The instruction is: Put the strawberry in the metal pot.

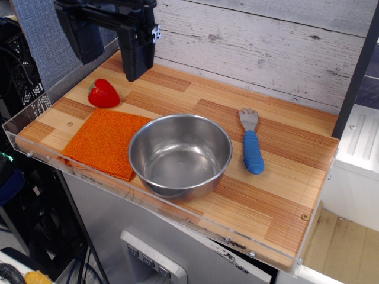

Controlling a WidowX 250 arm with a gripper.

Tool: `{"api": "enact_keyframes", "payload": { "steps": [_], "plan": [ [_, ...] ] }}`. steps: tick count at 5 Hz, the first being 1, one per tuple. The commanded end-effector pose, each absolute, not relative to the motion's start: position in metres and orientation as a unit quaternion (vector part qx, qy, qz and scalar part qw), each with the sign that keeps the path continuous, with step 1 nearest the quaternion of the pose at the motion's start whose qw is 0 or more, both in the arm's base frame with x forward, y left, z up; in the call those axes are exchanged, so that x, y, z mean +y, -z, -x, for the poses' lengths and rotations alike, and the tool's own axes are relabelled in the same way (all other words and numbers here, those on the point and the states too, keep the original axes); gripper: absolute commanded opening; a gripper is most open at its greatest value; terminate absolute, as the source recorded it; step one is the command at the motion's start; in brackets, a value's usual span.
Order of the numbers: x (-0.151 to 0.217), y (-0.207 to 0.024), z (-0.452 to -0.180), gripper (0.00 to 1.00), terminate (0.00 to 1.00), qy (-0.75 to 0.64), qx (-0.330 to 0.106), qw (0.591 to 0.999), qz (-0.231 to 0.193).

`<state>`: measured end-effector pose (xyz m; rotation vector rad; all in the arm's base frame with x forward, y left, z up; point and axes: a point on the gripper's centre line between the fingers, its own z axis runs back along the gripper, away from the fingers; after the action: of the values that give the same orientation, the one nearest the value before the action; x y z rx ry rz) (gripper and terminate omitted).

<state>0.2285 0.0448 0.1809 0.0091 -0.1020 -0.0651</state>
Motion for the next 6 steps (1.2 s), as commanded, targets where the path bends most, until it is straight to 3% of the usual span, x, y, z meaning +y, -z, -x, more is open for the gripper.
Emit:
{"api": "enact_keyframes", "payload": {
  "steps": [1, 3, 6],
  "plan": [
    [0.045, -0.181, -0.228, 1.0, 0.0, 0.033, -0.051, 0.998, -0.005],
    [0.089, -0.183, -0.264, 1.0, 0.0, -0.007, -0.065, 0.998, -0.017],
    [0.182, -0.15, -0.314, 1.0, 0.0, -0.064, -0.056, 0.995, -0.05]
  ]
}}
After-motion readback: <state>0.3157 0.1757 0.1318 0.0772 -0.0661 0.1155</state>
